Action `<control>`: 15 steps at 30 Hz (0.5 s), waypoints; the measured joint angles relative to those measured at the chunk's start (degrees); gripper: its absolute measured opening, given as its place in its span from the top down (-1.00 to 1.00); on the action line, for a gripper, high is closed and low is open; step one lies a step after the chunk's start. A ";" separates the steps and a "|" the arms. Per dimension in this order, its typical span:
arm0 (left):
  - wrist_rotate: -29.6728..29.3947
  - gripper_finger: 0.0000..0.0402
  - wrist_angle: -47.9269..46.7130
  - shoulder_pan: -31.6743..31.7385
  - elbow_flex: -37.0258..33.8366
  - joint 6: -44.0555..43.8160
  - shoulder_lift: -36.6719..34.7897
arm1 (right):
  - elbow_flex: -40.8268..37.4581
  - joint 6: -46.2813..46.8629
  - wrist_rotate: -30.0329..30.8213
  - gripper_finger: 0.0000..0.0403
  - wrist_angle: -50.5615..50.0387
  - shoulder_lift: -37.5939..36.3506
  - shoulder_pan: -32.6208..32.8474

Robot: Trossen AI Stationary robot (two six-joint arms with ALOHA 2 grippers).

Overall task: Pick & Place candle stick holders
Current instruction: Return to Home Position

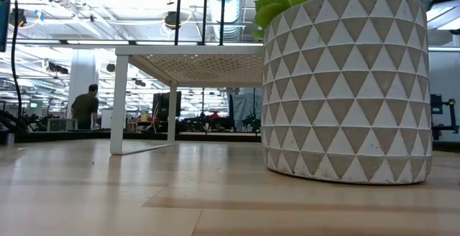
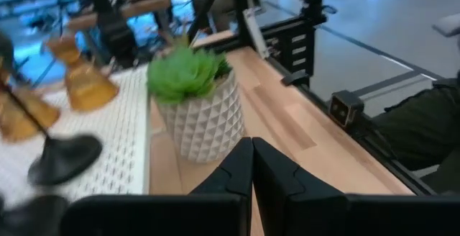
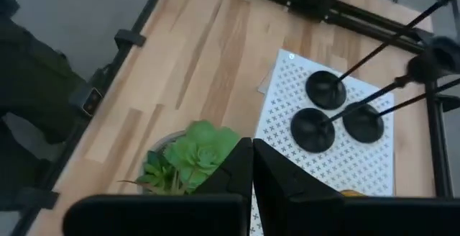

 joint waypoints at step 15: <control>33.41 0.96 4.43 25.42 0.00 5.03 -1.94 | -36.78 -0.10 -6.48 1.00 26.77 -23.76 -8.68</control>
